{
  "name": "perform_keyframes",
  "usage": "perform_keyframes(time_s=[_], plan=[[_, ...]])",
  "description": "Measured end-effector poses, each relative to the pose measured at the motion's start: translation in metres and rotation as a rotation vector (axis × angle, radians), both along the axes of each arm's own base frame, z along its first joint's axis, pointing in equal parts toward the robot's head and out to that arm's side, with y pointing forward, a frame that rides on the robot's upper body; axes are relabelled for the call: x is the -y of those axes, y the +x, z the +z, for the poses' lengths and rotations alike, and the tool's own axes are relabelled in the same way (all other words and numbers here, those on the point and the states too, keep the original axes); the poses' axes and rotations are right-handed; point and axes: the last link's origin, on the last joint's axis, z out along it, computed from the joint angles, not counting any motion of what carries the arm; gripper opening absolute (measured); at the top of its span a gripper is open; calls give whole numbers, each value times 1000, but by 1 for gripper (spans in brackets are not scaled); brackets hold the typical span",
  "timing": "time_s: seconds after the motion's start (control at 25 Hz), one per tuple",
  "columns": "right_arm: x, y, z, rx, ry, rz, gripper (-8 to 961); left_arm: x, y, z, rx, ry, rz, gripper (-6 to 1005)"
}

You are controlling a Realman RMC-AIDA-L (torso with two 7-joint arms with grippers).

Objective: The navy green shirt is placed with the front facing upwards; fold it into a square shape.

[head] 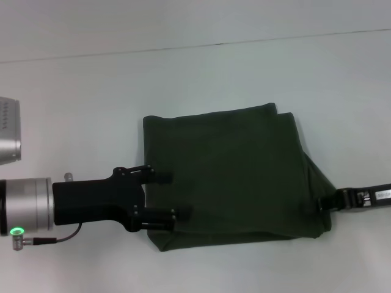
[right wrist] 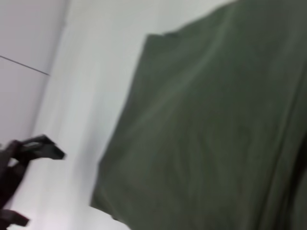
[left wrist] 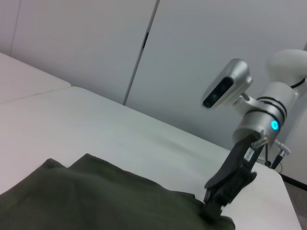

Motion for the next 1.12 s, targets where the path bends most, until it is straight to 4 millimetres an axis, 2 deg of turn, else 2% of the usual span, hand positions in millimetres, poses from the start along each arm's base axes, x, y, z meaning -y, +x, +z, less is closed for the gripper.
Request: perform_keyframes(time_s=[0.32, 0.4, 0.64, 0.84, 1.12], plan=[[-1, -3, 32, -85, 197, 104, 32, -4, -3, 9, 19, 47, 17, 902], [-5, -6, 33, -93, 248, 145, 32, -4, -5, 13, 38, 67, 24, 902], [-21, -24, 19, -62, 269, 322, 32, -1, -15, 37, 114, 119, 60, 902], [-31, -42, 7, -60, 274, 444, 270, 8, -27, 58, 181, 158, 100, 906], [-33, -63, -18, -55, 200, 582, 585, 23, -41, 66, 196, 161, 139, 912]])
